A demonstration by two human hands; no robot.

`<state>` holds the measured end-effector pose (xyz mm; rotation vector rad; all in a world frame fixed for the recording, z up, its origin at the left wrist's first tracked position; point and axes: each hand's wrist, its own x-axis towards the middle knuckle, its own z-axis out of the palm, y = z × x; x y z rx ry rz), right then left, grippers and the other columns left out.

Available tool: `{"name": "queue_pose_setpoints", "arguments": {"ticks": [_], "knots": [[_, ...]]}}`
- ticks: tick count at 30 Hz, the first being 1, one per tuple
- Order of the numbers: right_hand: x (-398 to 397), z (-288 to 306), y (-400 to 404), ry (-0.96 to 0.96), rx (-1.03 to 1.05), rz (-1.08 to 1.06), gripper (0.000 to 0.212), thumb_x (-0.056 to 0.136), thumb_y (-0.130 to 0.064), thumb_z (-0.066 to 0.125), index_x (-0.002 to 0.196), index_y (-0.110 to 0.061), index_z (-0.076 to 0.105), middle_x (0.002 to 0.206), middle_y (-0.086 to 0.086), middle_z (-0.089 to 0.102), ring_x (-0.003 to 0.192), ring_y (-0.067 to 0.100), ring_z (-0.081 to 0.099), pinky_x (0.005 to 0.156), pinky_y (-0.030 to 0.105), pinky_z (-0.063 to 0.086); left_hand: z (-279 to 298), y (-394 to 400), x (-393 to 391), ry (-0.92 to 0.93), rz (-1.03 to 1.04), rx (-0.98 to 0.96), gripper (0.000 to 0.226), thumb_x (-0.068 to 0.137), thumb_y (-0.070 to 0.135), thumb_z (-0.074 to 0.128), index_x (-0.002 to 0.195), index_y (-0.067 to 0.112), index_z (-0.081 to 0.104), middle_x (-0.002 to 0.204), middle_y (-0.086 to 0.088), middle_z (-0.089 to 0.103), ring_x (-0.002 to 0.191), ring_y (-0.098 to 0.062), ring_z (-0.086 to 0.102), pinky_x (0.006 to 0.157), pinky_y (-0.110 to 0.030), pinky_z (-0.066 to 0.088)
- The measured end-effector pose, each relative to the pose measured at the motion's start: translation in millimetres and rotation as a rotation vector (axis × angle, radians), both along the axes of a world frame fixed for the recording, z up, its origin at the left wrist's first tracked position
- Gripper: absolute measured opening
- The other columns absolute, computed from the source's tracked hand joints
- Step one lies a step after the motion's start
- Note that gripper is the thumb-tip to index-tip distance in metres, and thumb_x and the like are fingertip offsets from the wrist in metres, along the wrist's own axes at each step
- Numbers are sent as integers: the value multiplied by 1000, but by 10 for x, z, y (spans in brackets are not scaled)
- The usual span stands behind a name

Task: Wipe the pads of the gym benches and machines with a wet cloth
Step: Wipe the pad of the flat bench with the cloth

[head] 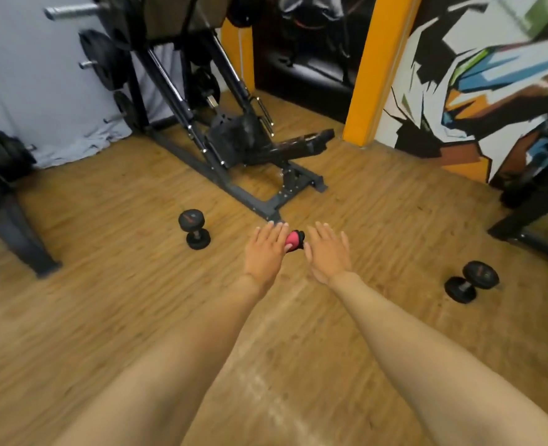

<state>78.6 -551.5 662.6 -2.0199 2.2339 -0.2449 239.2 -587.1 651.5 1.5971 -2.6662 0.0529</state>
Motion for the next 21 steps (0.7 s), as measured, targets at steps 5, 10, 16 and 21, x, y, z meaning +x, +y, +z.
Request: {"name": "queue_pose_setpoints", "arguments": {"ticks": [5, 10, 16, 21], "knots": [[322, 300, -902, 8, -5, 22, 47, 110, -30, 31, 157, -23, 31, 167, -1, 25, 156, 19, 16, 124, 50, 14, 318, -818, 487, 4, 89, -45, 57, 113, 37, 25, 164, 14, 13, 169, -4, 22, 158, -25, 13, 127, -40, 16], [435, 370, -1870, 18, 8, 26, 49, 110, -33, 31, 157, -21, 30, 167, 2, 26, 156, 22, 18, 124, 52, 15, 453, -1779, 716, 8, 109, -81, 57, 113, 35, 30, 163, 13, 16, 169, -5, 24, 157, -26, 15, 126, -41, 19], [365, 296, -3213, 42, 16, 20, 48, 108, -35, 37, 153, -19, 35, 162, 3, 33, 154, 23, 21, 124, 53, 18, 483, -3126, 734, -57, 90, -88, 58, 113, 35, 29, 163, 13, 14, 169, -4, 22, 158, -26, 12, 127, -43, 16], [183, 317, -4476, 12, 35, 19, 46, 107, -34, 39, 151, -19, 36, 159, 2, 36, 152, 22, 23, 123, 54, 18, 538, -4293, 644, -63, 86, -71, 59, 112, 32, 37, 163, 14, 15, 169, -3, 23, 158, -26, 12, 127, -42, 18]]}}
